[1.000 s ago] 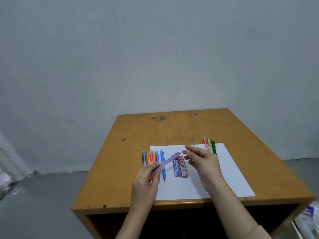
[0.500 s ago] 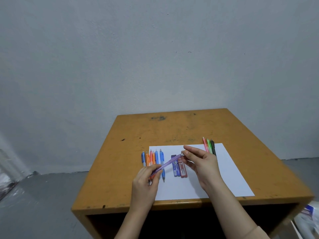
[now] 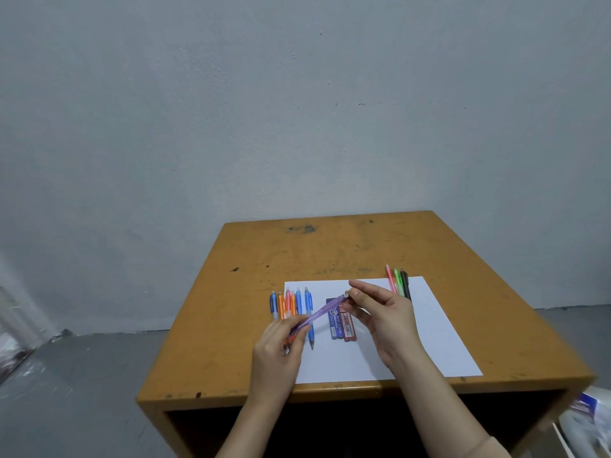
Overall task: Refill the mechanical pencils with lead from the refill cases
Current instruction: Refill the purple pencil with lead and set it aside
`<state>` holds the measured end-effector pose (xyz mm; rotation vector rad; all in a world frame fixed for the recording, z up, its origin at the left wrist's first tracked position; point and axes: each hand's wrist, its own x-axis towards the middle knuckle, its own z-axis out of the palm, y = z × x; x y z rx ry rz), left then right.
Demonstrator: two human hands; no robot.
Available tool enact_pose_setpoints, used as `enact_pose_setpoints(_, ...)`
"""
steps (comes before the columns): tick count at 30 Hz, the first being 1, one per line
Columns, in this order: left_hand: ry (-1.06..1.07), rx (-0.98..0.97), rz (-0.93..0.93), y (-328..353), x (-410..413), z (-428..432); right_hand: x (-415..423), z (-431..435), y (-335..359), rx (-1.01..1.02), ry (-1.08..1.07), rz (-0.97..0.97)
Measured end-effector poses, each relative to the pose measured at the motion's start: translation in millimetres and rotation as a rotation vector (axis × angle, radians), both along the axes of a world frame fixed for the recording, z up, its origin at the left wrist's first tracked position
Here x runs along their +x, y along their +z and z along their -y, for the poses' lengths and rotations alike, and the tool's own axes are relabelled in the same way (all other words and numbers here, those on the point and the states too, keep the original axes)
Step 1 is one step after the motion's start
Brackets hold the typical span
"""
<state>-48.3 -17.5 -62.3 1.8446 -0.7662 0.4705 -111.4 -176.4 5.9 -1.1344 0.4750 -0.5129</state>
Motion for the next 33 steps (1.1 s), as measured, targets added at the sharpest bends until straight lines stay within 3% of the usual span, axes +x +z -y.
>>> enact_pose_setpoints(15, 0.03, 0.041, 0.182, 9, -6, 3, -13, 1, 7, -0.008, 0.019, 0.052)
enact_pose_setpoints(22, 0.067, 0.026, 0.132, 20, -18, 16, -11, -5, 9, 0.079, 0.044, 0.152)
enact_pose_setpoints(29, 0.085, 0.082, 0.085, 33, -29, 27, -8, -13, 13, 0.433, 0.149, 0.162)
enact_pose_setpoints(33, 0.076, 0.117, -0.15, 42, -40, 28, -5, -10, 13, 0.691, 0.126, 0.221)
